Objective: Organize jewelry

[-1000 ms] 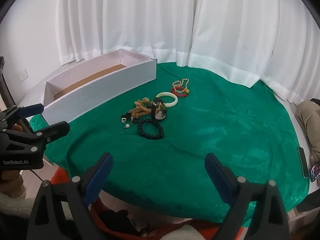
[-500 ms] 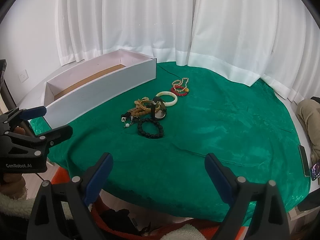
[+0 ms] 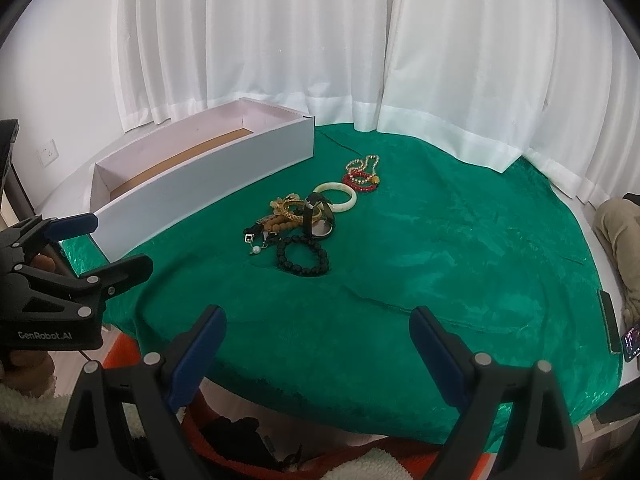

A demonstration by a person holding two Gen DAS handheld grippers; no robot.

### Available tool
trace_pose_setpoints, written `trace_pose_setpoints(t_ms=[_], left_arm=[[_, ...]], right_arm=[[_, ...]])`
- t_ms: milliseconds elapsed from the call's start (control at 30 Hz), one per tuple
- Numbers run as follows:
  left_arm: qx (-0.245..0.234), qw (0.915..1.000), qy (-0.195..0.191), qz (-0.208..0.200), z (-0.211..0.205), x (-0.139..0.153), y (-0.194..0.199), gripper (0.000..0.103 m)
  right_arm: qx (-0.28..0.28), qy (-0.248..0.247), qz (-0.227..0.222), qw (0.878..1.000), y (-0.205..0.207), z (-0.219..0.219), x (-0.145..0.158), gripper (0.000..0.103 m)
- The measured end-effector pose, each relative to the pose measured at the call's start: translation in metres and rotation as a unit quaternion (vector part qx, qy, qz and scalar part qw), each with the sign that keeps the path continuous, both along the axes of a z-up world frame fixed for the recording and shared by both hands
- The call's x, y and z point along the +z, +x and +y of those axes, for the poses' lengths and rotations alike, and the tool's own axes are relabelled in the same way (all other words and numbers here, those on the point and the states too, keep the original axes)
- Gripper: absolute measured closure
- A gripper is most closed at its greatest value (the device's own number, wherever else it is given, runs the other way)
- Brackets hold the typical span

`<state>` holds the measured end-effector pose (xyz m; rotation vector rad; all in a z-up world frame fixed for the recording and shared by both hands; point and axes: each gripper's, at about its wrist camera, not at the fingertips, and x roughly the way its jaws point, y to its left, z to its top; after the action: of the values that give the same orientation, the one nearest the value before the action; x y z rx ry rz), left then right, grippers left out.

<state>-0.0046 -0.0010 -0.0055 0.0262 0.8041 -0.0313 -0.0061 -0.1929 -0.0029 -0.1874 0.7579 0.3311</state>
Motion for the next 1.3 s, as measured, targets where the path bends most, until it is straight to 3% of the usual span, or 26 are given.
trace_pose_setpoints(t_ms=[1300], left_arm=[[-0.002,1.0000,0.001,0.004,-0.0040,-0.0050,-0.0011,0.000]], right_arm=[[-0.001,0.002,-0.001,1.000,-0.0012,0.0000,0.0008,0.008]])
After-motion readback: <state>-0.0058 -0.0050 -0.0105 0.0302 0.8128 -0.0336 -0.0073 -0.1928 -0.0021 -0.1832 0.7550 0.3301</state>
